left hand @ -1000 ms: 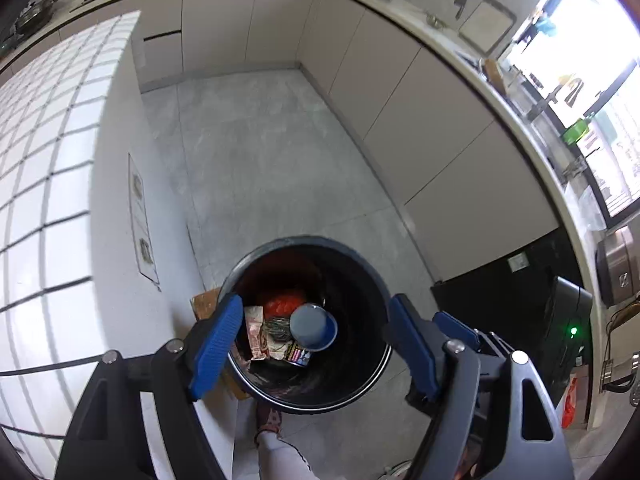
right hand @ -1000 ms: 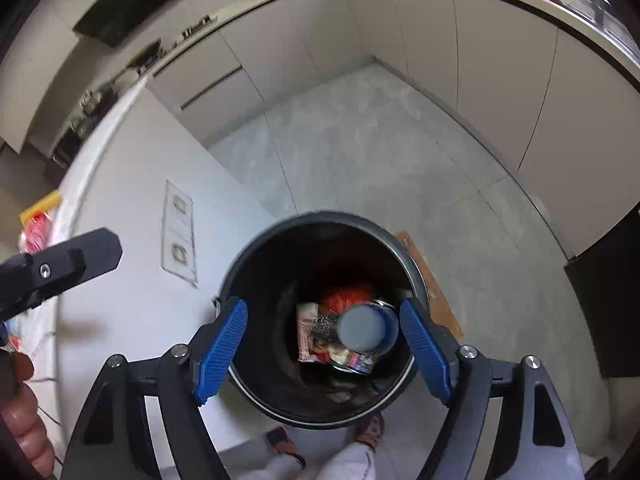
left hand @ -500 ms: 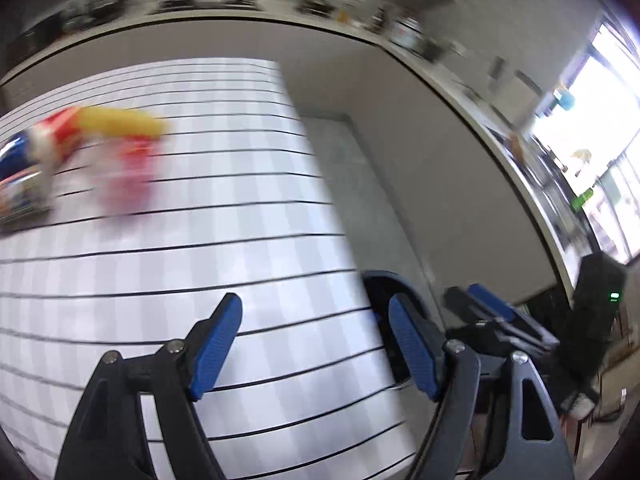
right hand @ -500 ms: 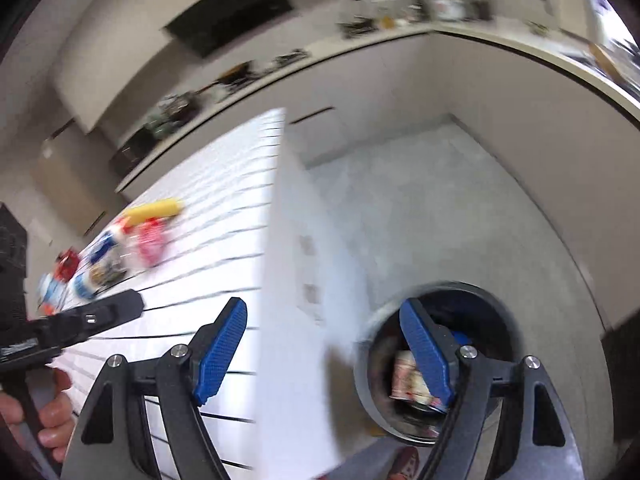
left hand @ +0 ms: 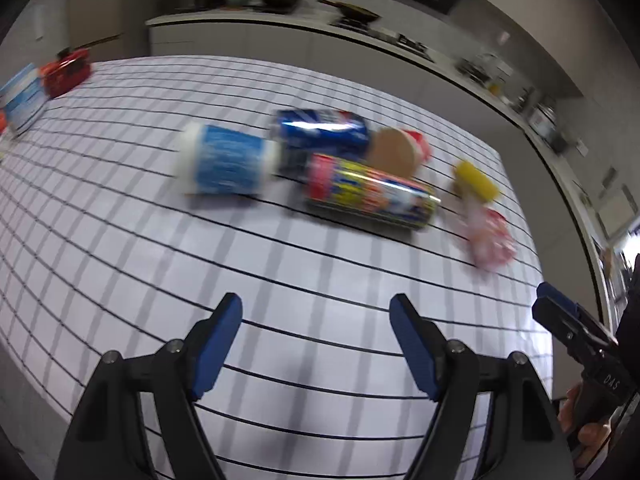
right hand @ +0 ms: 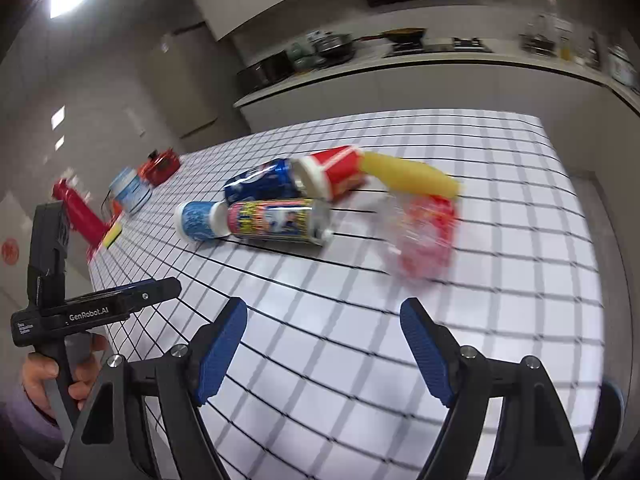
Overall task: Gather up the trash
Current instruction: 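Move both tools back to the island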
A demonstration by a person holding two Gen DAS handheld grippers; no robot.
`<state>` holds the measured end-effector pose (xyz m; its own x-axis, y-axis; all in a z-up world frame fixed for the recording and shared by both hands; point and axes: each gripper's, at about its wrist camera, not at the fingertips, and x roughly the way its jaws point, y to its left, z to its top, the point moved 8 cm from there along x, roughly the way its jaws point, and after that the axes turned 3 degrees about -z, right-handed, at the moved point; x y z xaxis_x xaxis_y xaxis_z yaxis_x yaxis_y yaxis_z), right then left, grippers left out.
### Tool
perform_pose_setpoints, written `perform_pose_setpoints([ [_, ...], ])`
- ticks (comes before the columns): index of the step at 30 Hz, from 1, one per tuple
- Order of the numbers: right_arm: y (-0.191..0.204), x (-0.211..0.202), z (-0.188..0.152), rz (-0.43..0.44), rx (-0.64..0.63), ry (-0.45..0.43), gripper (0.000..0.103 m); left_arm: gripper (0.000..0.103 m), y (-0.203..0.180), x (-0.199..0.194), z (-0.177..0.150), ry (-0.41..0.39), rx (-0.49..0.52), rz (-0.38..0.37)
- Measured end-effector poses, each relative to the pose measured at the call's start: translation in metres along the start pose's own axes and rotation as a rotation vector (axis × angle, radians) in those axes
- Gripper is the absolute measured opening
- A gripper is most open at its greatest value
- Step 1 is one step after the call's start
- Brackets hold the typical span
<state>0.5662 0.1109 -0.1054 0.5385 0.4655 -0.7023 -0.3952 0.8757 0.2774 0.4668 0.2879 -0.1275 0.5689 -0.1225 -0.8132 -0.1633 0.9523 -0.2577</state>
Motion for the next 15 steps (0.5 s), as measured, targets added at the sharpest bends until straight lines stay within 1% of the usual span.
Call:
perform_pose_setpoints([
  [3,0.029,0.038,0.019,0.036,-0.079,0.034,0.081,0.077,0.026,0.001,0.006,-0.005,-0.051,0.024],
  [7,0.047,0.068,0.038,0.07,-0.164,0.051,0.081,0.077,0.046,0.004,0.011,-0.016,-0.1,0.055],
  [10,0.049,0.09,0.056,0.085,-0.217,0.063,0.081,0.077,0.057,0.0,0.011,-0.018,-0.157,0.066],
  [11,0.049,0.097,0.061,0.089,-0.224,0.066,0.081,0.077,0.061,-0.001,0.013,-0.019,-0.165,0.066],
  [15,0.042,0.119,0.077,0.104,-0.224,0.087,0.081,0.077,0.073,0.0,0.018,-0.026,-0.193,0.105],
])
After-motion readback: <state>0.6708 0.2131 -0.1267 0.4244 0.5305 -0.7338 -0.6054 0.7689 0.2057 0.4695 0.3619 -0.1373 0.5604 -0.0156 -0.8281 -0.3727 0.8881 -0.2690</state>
